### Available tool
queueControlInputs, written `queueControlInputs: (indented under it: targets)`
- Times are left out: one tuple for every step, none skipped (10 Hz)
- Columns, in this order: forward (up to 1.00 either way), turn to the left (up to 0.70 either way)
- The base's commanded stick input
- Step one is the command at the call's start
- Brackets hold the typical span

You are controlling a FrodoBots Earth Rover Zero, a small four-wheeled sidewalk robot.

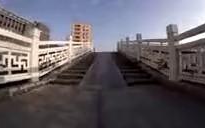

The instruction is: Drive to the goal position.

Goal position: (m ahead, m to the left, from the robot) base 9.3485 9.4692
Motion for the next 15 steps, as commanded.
queueControlInputs:
  targets:
    - [0.7, 0.0]
    - [0.7, 0.0]
    - [0.7, 0.0]
    - [0.7, 0.0]
    - [0.7, 0.0]
    - [0.7, 0.0]
    - [0.7, 0.0]
    - [0.7, 0.0]
    - [0.7, 0.0]
    - [0.7, 0.0]
    - [0.7, 0.0]
    - [0.7, 0.0]
    - [0.7, 0.0]
    - [0.7, 0.0]
    - [0.7, 0.0]
